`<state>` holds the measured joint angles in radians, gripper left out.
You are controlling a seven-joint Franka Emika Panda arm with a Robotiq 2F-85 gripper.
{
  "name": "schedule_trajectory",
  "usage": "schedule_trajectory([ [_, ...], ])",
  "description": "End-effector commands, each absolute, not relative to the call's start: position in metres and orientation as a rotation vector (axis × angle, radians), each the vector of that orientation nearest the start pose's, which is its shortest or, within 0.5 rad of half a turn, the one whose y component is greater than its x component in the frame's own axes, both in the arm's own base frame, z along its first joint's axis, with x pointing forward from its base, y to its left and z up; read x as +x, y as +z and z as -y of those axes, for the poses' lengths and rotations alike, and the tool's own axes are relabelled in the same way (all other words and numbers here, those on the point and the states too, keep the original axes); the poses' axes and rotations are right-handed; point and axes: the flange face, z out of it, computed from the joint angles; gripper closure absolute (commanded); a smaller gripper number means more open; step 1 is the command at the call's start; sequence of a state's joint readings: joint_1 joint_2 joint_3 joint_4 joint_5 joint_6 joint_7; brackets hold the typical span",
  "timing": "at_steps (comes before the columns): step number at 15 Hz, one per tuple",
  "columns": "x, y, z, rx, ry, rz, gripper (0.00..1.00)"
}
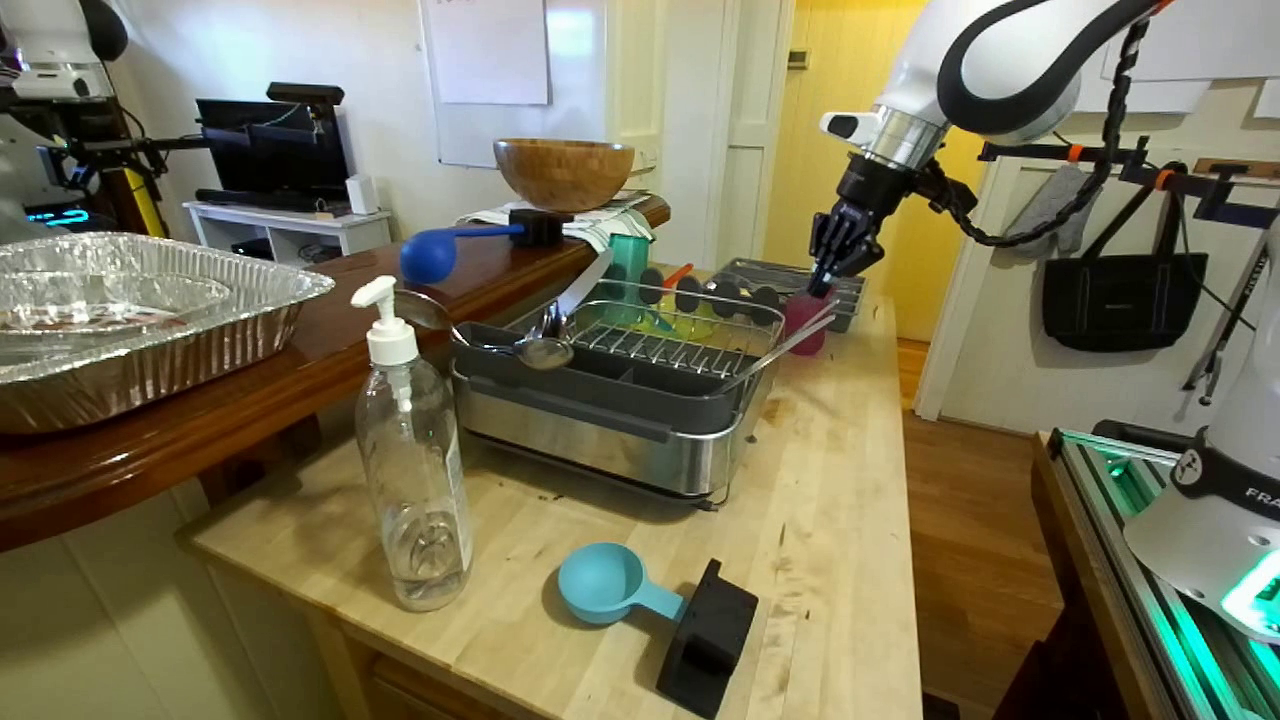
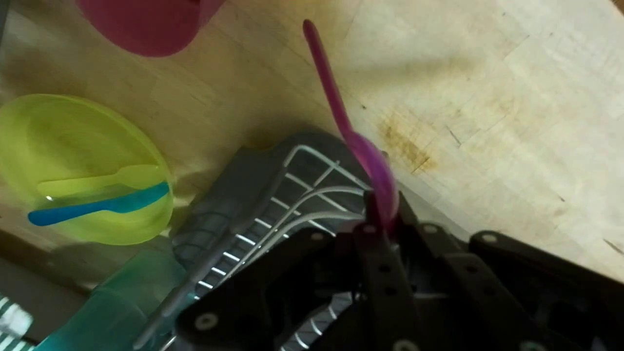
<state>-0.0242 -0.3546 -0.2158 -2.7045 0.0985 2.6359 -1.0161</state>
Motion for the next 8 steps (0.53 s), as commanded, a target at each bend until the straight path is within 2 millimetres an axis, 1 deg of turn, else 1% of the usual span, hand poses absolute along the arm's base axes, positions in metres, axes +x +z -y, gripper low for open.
schedule_trajectory([
  [1, 0.393, 0.340, 0.086, -2.964, -0.407, 1.177, 0.98],
  [3, 0.392, 0.329, 0.081, -2.961, -0.362, 1.216, 0.98],
  [4, 0.398, 0.328, 0.081, -2.961, -0.343, 1.230, 0.98],
  [8, 0.402, 0.311, 0.075, -2.967, -0.313, 1.278, 0.98],
])
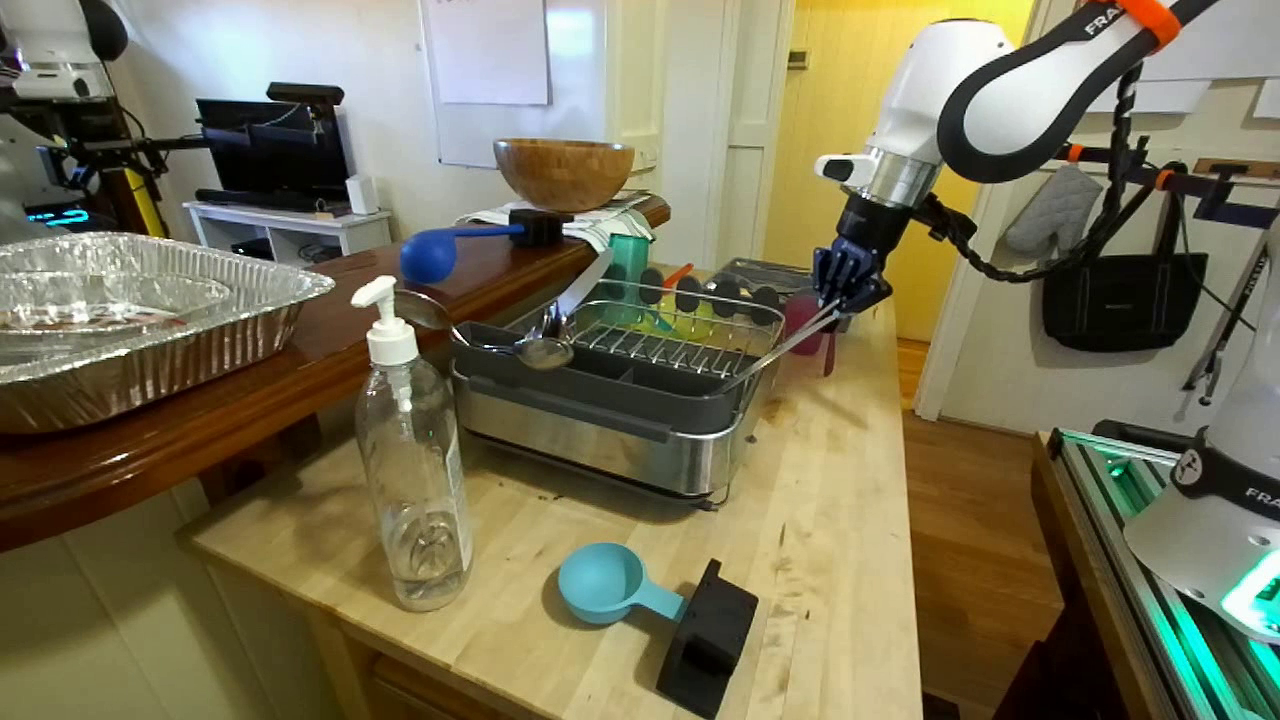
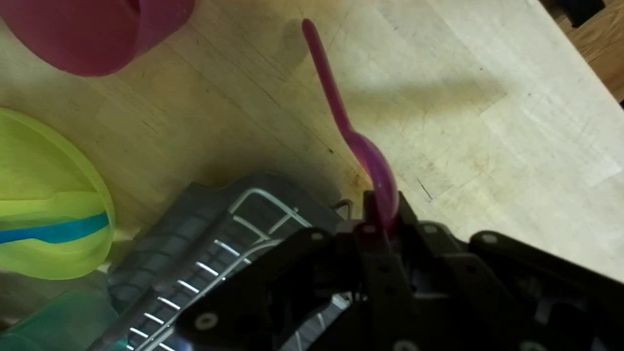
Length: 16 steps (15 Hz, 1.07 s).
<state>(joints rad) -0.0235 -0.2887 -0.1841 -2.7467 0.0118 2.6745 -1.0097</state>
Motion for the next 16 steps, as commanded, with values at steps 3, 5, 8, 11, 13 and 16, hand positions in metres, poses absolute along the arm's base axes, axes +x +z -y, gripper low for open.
schedule_trajectory([
  [3, 0.404, 0.300, 0.072, -2.970, -0.288, 1.330, 0.98],
  [5, 0.405, 0.293, 0.070, -2.966, -0.265, 1.368, 0.98],
  [8, 0.405, 0.288, 0.067, -2.959, -0.240, 1.406, 0.89],
  [11, 0.405, 0.288, 0.066, -2.960, -0.232, 1.426, 0.61],
  [13, 0.405, 0.288, 0.067, -2.961, -0.225, 1.441, 0.46],
  [16, 0.405, 0.288, 0.067, -2.964, -0.219, 1.448, 0.24],
])
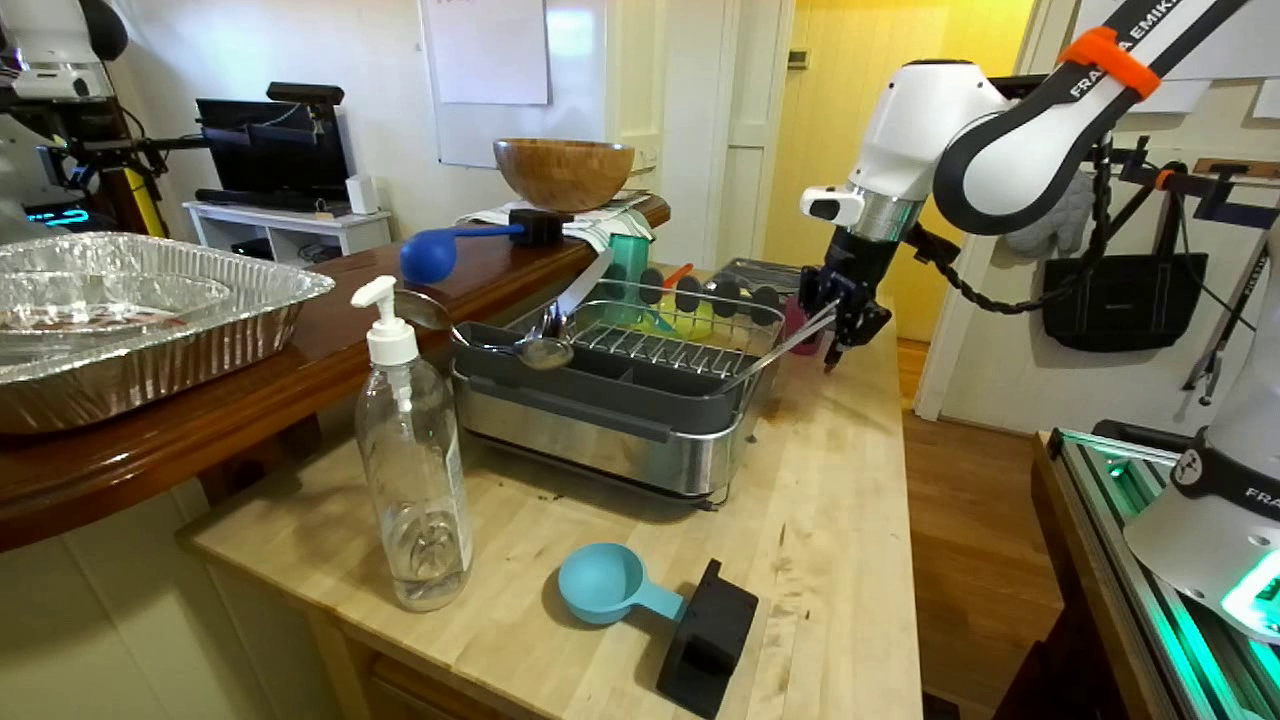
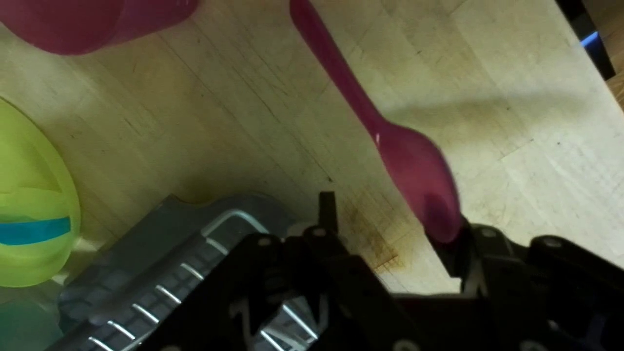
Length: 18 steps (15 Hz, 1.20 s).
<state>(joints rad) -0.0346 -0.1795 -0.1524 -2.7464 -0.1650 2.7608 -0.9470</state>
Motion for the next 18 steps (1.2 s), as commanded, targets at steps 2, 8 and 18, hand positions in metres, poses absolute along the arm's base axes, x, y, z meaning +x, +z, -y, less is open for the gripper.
schedule_trajectory([
  [2, 0.404, 0.289, 0.068, -2.966, -0.216, 1.452, 0.08],
  [8, 0.404, 0.289, 0.067, -2.973, -0.207, 1.450, 0.00],
  [18, 0.398, 0.314, 0.075, -3.051, -0.196, 1.261, 0.00],
])
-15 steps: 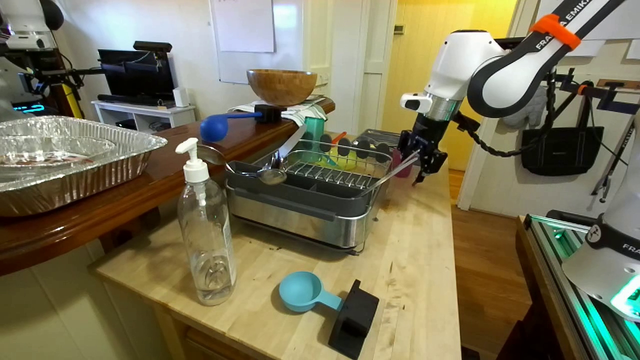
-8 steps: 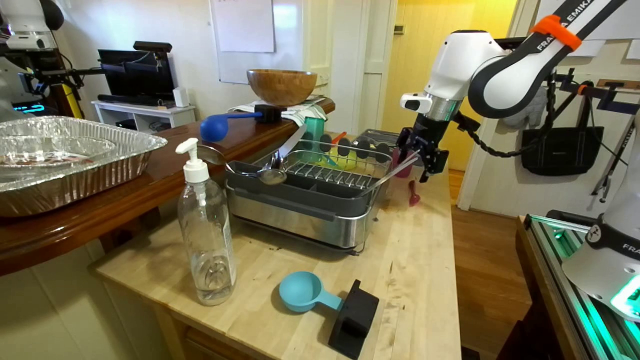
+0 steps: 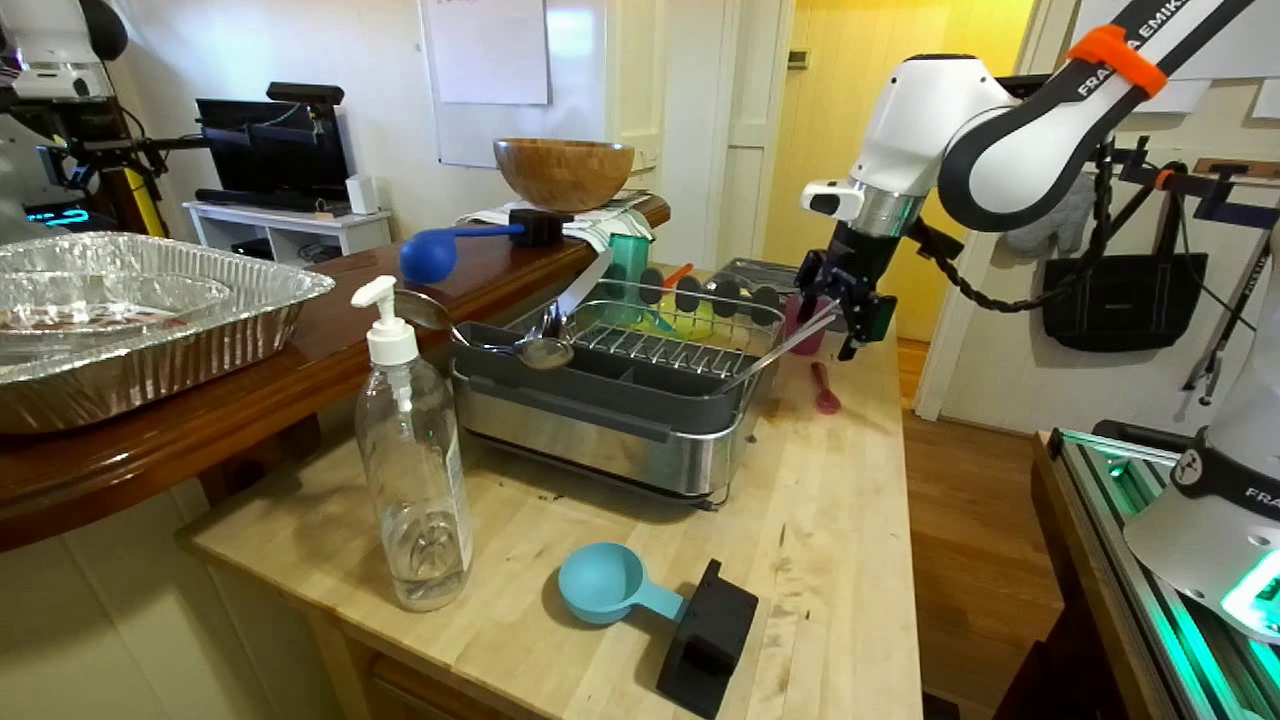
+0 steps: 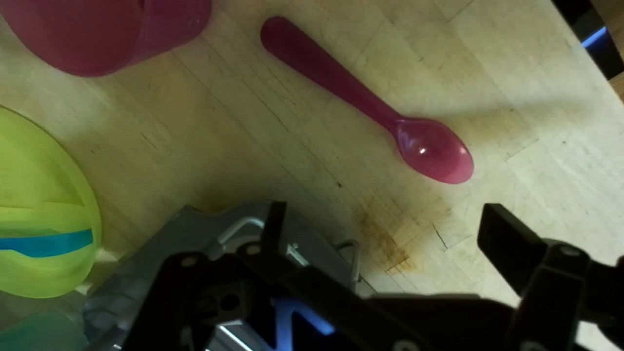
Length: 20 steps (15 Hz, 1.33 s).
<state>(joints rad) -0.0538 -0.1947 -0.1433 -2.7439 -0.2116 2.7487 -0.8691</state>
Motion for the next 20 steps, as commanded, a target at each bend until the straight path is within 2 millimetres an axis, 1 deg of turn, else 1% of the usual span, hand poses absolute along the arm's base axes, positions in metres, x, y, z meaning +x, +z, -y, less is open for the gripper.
schedule_trajectory([
  [1, 0.396, 0.320, 0.079, -3.076, -0.203, 1.182, 0.00],
  [4, 0.395, 0.338, 0.093, -3.157, -0.182, 0.910, 0.00],
  [6, 0.398, 0.349, 0.106, -3.209, -0.213, 0.736, 0.00],
  [8, 0.405, 0.353, 0.118, -3.247, -0.245, 0.561, 0.00],
  [10, 0.413, 0.351, 0.131, -3.273, -0.283, 0.384, 0.00],
  [13, 0.423, 0.342, 0.149, -3.283, -0.289, 0.112, 0.00],
  [17, 0.435, 0.320, 0.171, -3.267, -0.222, -0.235, 0.00],
  [20, 0.442, 0.306, 0.184, -3.240, -0.215, -0.403, 0.00],
])
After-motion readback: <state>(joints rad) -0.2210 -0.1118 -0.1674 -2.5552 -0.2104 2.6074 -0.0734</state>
